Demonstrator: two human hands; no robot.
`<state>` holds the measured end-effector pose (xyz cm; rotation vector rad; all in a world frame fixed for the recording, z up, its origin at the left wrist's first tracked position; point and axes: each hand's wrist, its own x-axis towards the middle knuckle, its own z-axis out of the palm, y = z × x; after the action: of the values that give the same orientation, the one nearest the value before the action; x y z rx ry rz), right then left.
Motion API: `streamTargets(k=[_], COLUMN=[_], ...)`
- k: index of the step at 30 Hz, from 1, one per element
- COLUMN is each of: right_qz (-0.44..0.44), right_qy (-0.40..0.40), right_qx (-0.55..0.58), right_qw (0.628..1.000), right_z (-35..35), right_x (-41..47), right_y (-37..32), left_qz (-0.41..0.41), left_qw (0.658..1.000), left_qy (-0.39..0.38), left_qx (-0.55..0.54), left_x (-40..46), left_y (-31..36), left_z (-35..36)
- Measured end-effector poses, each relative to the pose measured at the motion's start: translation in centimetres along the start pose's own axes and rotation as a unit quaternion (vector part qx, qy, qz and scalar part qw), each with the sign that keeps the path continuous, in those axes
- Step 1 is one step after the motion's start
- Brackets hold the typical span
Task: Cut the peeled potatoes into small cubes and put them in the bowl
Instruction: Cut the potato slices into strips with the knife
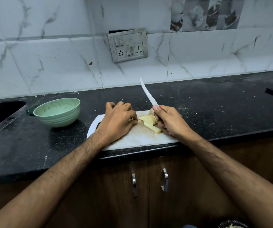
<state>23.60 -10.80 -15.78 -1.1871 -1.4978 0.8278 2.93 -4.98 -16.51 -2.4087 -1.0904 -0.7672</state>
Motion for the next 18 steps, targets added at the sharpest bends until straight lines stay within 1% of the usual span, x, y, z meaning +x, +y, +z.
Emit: streamTargets(k=[3,6,8,10,12,15,18], right_qz=[0.002,0.006,0.007,0.007,0.006,0.004,0.004], right_qy=[-0.006,-0.003,-0.004,-0.008,-0.009,-0.005,-0.005], right_qx=[0.027,0.050,0.058,0.064,0.069,0.060,0.046], right_qw=[1.000,0.999,0.998,0.998,0.998,0.998,0.999], right_z=[0.0,-0.2,-0.3,-0.3,-0.2,-0.2,-0.2], right_x=[0.0,0.0,0.0,0.0,0.0,0.0,-0.1], right_y=[0.1,0.1,0.1,0.1,0.1,0.1,0.0], left_qz=[0.035,0.063,0.065,0.068,0.075,0.103,0.115], left_qw=[0.999,0.997,0.994,0.991,0.988,0.986,0.983], left_qy=[0.010,-0.039,-0.075,-0.091,-0.098,-0.102,-0.100], left_qx=[-0.018,-0.020,-0.042,-0.071,-0.092,-0.085,-0.104], left_x=[0.4,0.8,1.1,1.2,1.2,0.8,-0.1], left_y=[0.7,1.7,2.0,2.0,2.1,2.1,1.7], left_z=[0.0,-0.2,-0.2,-0.1,-0.3,-0.7,-1.3])
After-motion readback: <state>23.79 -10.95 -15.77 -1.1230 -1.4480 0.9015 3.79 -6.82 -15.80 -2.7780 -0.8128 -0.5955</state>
